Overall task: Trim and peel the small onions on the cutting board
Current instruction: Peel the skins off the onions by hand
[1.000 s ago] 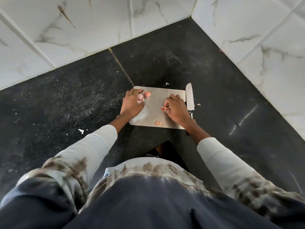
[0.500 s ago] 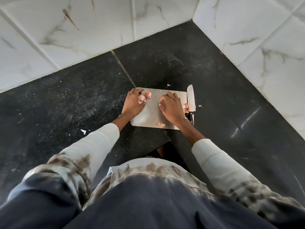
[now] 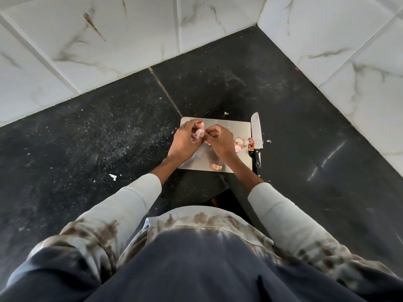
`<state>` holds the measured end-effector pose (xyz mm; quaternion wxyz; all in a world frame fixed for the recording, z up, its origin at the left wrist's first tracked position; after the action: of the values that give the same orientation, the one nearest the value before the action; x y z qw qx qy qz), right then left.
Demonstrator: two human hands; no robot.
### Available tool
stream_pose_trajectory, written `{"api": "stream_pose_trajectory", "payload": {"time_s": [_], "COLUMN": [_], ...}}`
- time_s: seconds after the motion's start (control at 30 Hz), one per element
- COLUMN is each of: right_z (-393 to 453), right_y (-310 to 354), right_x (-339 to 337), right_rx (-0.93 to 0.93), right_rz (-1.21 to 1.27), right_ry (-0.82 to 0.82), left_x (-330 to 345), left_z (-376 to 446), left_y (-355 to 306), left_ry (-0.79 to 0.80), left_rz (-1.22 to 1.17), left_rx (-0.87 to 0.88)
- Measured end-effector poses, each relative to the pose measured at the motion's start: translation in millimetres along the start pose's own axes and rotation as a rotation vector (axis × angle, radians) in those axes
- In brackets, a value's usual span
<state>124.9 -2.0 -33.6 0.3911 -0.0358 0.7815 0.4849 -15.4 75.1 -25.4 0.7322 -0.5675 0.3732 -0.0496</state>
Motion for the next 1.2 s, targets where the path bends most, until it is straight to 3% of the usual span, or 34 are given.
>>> {"api": "stream_pose_trajectory", "payload": {"time_s": [0.57, 1.2], "right_z": [-24.9, -27.6], "right_y": [-8.6, -30.0], "right_x": [-18.5, -38.7], "right_rx": [-0.071, 0.016], "right_rz": [0.051, 0.031], "right_ry": [-0.041, -0.074], "left_x": [11.5, 21.5], "left_z": [-8.7, -7.6], "left_y": [-4.0, -7.2], "left_ry": [-0.037, 0.125], "left_rz": [-0.122, -0.283], "left_rx": [-0.103, -0.196]}}
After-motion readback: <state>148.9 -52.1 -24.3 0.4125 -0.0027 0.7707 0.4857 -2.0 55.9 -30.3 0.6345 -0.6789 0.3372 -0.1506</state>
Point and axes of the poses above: each hand's wrist, its own z-axis towards the middle knuckle, its own x-axis out of the palm, y = z × x, the point moved 2 cm from there along z, towards the middle knuckle, and after that the axes turned 8 degrees about -z, right-handed, at the moved point
